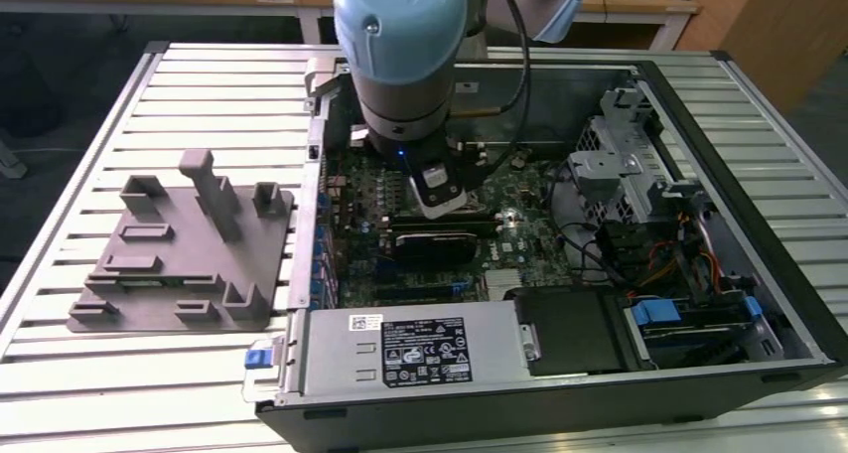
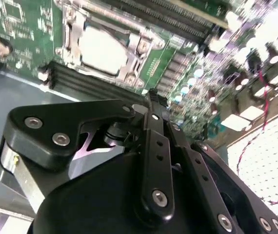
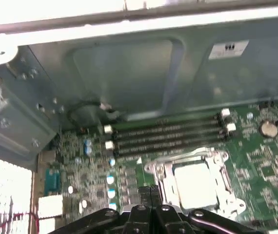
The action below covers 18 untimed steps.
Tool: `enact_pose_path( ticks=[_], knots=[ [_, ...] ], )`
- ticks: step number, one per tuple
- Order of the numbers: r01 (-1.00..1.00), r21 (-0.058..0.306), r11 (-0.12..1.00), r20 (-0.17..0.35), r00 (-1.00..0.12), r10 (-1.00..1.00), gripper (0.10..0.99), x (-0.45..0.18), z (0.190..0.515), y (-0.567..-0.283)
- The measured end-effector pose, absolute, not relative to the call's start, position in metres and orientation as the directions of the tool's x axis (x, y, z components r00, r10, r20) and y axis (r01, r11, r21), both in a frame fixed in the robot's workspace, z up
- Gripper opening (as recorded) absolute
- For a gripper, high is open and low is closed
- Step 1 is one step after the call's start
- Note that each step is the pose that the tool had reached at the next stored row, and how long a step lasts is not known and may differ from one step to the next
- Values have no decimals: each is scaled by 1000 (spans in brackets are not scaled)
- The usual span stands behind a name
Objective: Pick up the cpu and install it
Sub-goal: 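Install the second cpu locking lever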
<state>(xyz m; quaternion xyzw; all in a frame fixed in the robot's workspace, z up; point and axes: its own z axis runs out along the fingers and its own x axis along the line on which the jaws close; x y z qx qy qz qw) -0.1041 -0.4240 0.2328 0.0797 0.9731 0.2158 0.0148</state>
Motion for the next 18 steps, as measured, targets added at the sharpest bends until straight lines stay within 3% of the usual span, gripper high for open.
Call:
enact_pose_path(
  ticks=[1, 7, 18],
  knots=[
    [149, 399, 905, 2, -987, 162, 106, -104, 233, -424],
    [149, 342, 928, -8, -987, 161, 106, -103, 235, -424],
    [157, 321, 934, -9, -986, 169, 106, -98, 247, -424]
  ],
)
